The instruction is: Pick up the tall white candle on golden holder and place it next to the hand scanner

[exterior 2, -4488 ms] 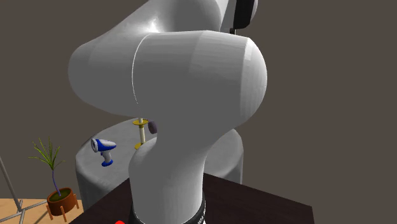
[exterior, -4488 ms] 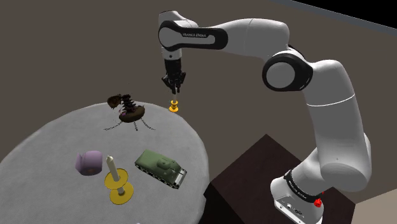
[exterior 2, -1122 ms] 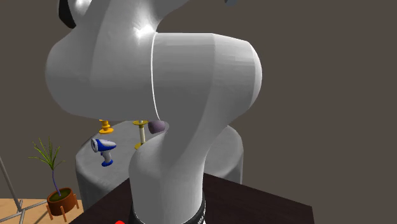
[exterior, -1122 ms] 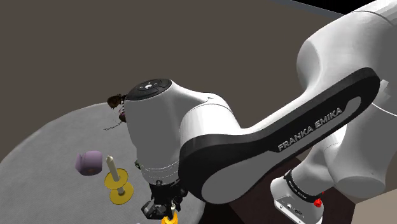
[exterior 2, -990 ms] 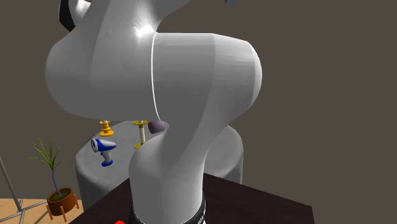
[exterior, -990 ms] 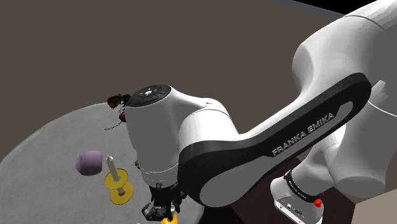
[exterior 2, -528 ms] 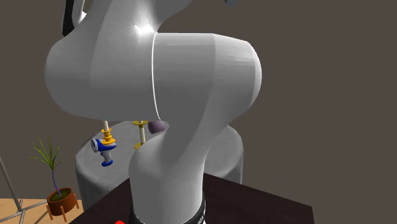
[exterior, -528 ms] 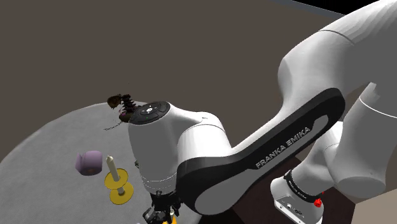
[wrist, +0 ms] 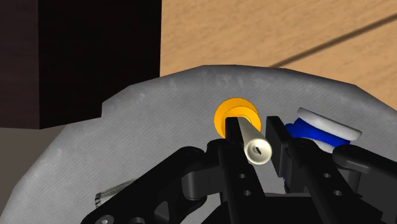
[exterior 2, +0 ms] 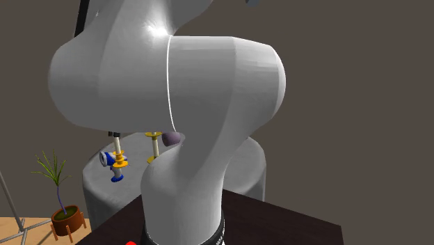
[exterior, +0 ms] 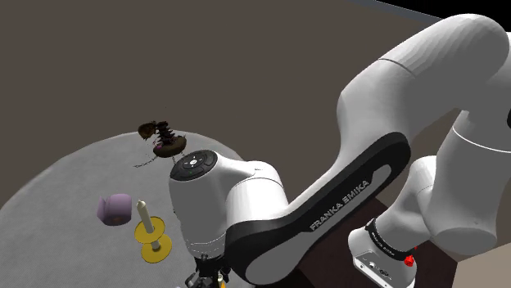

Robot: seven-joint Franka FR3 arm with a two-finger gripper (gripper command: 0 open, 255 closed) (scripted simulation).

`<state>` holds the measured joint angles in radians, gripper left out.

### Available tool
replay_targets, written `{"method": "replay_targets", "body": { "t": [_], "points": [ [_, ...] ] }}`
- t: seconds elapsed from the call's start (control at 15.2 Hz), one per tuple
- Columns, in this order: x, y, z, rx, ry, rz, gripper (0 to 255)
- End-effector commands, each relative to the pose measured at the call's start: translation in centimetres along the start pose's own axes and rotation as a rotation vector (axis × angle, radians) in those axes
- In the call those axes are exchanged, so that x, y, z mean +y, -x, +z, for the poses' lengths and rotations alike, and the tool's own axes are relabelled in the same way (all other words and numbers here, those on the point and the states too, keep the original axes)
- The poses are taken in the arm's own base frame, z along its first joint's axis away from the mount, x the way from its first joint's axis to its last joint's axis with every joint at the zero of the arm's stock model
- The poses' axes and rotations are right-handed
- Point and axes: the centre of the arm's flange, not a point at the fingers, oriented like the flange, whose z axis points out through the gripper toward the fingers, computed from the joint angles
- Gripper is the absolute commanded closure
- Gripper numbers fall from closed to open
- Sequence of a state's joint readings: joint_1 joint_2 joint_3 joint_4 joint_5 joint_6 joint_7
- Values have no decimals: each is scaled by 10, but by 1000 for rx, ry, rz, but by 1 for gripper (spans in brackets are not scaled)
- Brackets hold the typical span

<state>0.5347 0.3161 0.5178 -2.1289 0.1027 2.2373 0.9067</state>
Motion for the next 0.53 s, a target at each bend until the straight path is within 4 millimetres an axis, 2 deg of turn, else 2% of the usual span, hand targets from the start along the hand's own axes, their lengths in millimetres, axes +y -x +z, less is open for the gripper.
{"method": "replay_targets", "body": {
  "t": [0.0,0.46],
  "points": [
    [-1,-3,10,0,0,0,255],
    [-1,-14,46,0,0,0,255]
  ]
}}
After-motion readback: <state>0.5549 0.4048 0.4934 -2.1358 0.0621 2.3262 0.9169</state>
